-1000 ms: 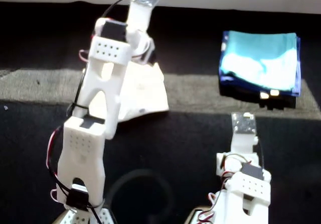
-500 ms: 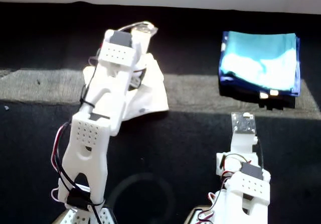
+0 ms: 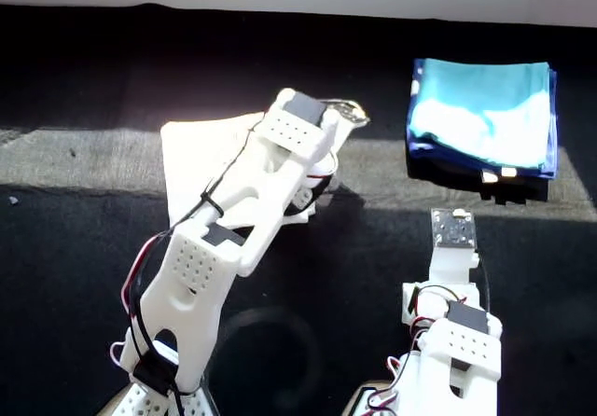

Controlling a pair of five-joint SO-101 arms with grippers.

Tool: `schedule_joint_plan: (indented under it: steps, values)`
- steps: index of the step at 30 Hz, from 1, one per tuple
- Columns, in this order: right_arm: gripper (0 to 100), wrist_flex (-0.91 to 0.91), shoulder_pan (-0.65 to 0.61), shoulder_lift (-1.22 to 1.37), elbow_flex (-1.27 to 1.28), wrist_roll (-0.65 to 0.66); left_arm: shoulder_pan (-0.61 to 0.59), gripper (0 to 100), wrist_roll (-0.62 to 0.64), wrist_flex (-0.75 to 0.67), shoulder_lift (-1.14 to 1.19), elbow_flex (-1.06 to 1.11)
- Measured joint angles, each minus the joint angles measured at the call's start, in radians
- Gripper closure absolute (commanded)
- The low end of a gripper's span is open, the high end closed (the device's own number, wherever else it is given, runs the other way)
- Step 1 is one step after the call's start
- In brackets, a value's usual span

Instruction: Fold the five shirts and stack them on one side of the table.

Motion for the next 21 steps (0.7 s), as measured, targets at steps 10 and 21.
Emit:
schedule_joint_plan:
  steps: [10, 21]
  values:
    - [89.0, -0.003, 0.0, 0.0, 0.0, 0.0, -0.028, 99, 0.002, -0.112, 0.103, -0.069]
    - [89.0, -0.003, 0.0, 0.0, 0.0, 0.0, -0.091, 99, 0.002, -0.239, 0.176, -0.307]
